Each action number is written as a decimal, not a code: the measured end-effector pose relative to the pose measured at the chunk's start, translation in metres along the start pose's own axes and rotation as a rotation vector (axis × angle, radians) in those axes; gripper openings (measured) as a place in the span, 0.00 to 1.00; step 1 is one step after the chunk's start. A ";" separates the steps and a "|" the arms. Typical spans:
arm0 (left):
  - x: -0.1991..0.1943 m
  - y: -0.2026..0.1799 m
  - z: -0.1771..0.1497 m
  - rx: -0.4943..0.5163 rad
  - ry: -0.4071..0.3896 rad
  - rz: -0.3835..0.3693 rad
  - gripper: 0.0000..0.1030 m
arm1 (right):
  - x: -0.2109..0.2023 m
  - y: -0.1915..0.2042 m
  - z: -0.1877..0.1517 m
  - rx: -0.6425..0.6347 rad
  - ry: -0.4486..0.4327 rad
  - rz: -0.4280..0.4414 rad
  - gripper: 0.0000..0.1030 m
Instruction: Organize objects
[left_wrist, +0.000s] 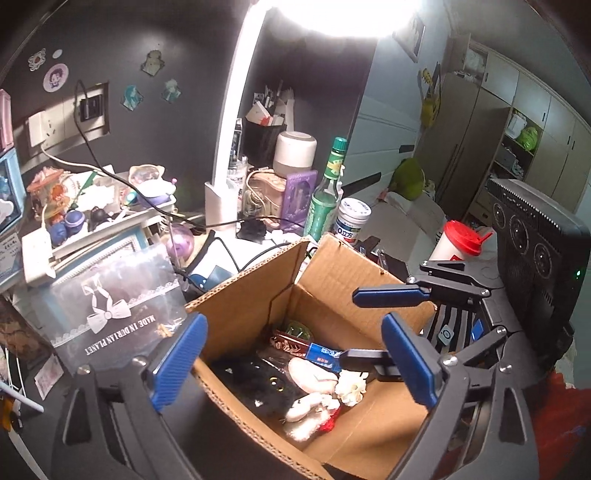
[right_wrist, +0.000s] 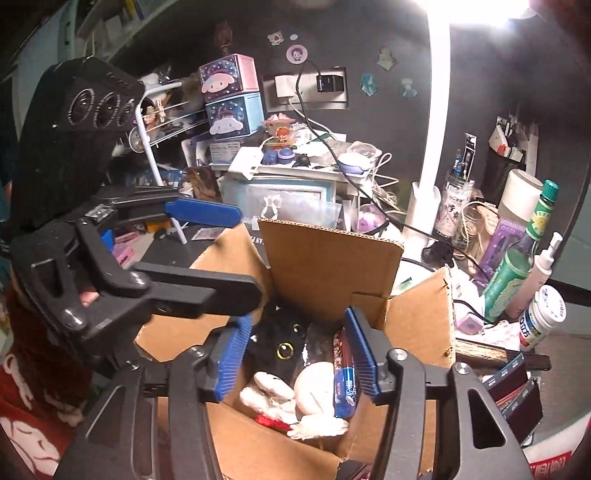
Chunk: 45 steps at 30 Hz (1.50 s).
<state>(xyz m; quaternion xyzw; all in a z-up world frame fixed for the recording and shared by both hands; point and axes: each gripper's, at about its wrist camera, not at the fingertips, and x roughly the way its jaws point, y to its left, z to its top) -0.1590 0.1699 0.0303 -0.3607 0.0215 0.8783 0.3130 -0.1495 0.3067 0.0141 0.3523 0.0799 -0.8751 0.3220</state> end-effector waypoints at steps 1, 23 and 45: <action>-0.003 0.000 -0.001 -0.002 -0.009 0.008 0.95 | 0.000 0.001 0.000 -0.003 -0.001 -0.003 0.51; -0.093 0.044 -0.070 -0.218 -0.274 0.315 0.99 | -0.017 0.043 0.001 -0.084 -0.215 0.021 0.96; -0.100 0.048 -0.082 -0.221 -0.281 0.380 0.99 | -0.019 0.039 -0.003 -0.067 -0.272 0.025 0.98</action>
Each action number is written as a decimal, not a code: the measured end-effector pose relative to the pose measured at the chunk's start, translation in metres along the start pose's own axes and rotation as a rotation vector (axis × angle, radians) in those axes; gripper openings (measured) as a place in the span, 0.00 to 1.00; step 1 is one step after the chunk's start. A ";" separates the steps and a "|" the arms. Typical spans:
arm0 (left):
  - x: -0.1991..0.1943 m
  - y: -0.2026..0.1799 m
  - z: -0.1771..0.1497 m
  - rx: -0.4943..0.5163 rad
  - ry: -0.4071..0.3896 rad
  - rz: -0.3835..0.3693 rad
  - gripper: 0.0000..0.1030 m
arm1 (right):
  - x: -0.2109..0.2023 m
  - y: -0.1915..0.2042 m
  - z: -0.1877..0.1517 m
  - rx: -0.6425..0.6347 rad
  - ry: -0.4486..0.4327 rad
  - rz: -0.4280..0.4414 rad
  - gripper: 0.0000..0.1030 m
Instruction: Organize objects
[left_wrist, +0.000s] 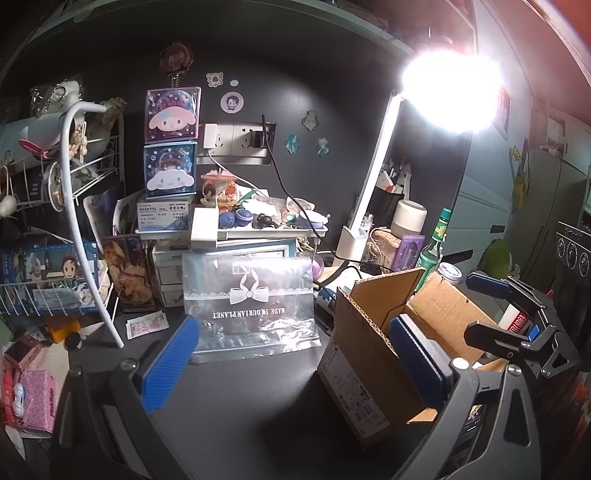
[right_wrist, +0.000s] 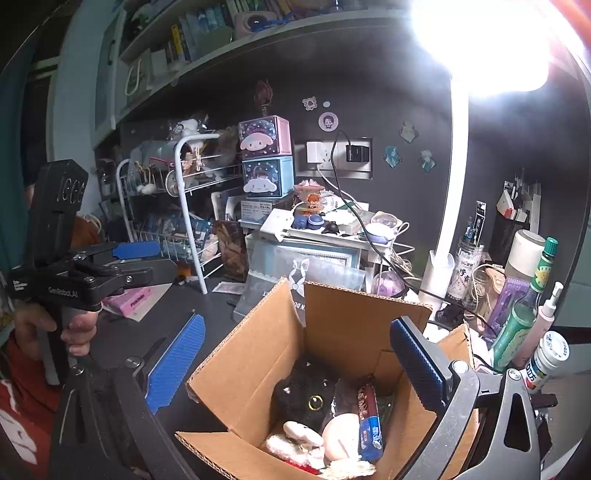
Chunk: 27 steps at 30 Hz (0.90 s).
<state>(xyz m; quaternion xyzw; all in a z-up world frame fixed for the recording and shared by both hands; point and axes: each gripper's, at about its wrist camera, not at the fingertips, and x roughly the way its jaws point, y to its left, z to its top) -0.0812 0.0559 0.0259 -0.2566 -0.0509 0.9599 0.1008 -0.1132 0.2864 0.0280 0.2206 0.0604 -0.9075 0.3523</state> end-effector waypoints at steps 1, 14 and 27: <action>0.000 0.000 0.000 -0.001 0.001 0.001 0.99 | 0.001 -0.001 0.000 0.001 0.001 0.001 0.98; 0.005 0.000 -0.001 0.001 0.012 0.003 0.99 | 0.002 0.001 0.000 0.002 0.004 -0.005 0.98; 0.008 -0.001 -0.003 0.008 0.016 0.003 0.99 | 0.003 -0.004 -0.004 -0.006 0.005 -0.008 0.98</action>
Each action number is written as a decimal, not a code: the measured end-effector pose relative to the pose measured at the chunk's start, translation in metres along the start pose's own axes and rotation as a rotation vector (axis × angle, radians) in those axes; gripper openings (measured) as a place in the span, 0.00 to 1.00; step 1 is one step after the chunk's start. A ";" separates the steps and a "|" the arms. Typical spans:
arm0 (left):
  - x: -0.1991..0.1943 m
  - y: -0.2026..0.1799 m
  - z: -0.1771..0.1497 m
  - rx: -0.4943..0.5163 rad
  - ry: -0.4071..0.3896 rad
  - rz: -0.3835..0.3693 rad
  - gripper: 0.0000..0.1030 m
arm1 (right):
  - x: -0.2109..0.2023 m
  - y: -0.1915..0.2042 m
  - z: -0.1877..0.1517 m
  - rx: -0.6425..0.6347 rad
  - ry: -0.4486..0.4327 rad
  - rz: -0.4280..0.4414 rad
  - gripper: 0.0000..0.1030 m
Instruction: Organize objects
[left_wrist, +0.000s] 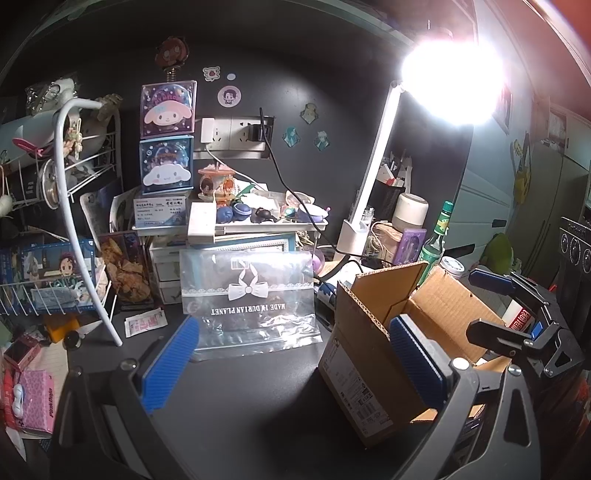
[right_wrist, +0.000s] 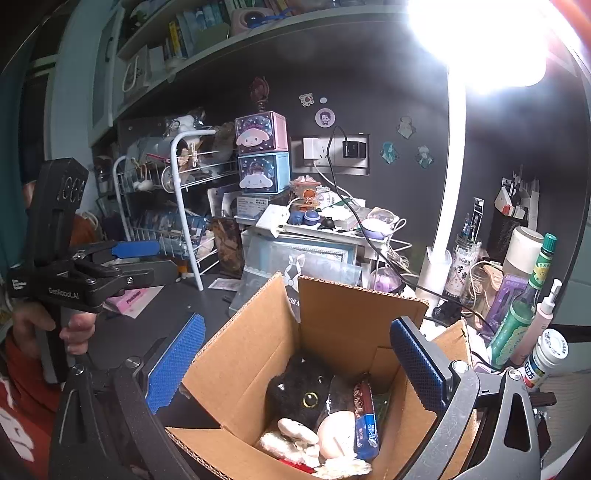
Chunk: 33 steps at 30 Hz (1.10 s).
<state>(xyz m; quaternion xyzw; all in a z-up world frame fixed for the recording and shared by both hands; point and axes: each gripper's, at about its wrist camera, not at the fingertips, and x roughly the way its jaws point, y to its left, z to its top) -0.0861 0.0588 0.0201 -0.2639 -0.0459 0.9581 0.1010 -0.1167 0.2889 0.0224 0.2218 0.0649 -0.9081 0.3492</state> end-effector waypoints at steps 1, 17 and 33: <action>0.000 0.000 0.000 0.000 -0.001 0.000 0.99 | 0.000 0.000 -0.001 0.001 0.000 0.001 0.98; 0.004 0.000 -0.001 0.005 0.008 -0.002 0.99 | 0.000 0.001 0.000 0.005 0.003 -0.002 0.98; 0.007 0.000 -0.001 0.009 0.014 -0.002 0.99 | 0.001 0.002 -0.002 0.009 0.008 -0.008 0.98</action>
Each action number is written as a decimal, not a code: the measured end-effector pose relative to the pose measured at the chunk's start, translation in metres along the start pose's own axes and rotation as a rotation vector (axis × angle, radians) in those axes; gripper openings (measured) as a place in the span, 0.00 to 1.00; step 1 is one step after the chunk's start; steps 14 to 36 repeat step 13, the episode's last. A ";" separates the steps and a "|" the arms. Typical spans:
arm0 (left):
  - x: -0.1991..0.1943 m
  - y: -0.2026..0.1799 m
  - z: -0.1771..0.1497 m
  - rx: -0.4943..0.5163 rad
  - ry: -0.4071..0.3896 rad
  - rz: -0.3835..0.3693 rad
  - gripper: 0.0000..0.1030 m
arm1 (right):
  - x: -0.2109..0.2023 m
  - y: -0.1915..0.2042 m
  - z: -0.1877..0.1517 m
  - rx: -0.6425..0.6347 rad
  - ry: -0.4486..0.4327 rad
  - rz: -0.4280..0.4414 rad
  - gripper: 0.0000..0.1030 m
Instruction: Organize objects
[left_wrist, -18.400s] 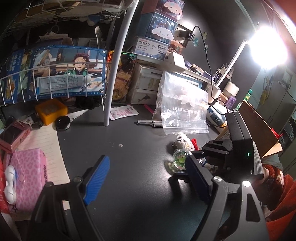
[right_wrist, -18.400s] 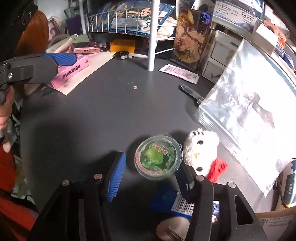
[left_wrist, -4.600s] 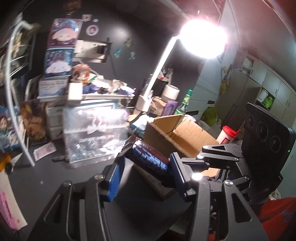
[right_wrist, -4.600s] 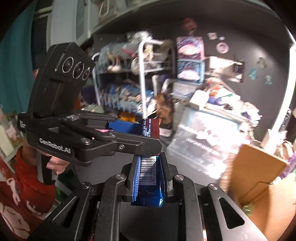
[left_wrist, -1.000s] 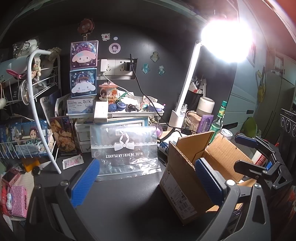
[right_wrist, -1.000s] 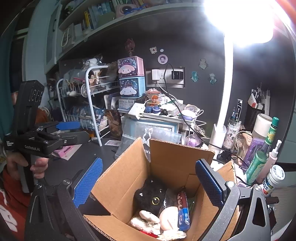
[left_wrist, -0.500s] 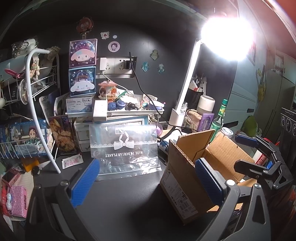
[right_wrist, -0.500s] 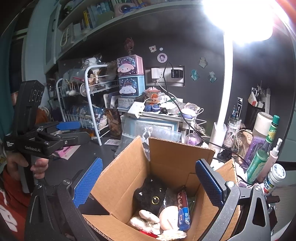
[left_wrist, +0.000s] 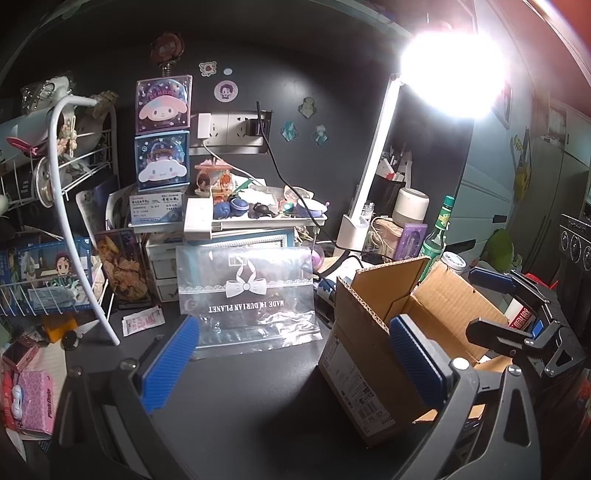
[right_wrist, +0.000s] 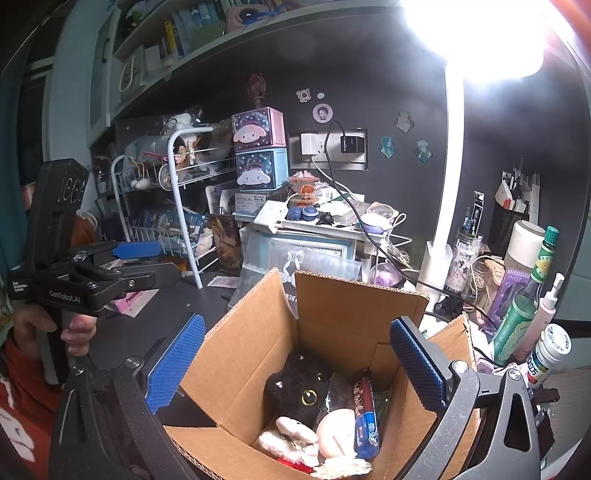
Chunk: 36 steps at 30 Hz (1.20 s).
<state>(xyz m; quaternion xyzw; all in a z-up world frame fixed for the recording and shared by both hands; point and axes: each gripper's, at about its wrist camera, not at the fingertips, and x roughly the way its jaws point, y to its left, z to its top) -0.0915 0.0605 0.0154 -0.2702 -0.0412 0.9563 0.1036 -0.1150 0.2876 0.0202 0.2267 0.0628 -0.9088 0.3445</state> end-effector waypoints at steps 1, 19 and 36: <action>0.000 0.000 0.000 0.000 0.000 -0.001 0.99 | 0.000 0.000 -0.001 0.001 0.000 -0.001 0.98; 0.001 -0.001 0.000 0.005 -0.005 -0.002 0.99 | -0.001 0.001 -0.002 0.004 -0.001 -0.007 0.98; 0.001 -0.001 0.000 0.005 -0.005 -0.002 0.99 | -0.001 0.001 -0.002 0.004 -0.001 -0.007 0.98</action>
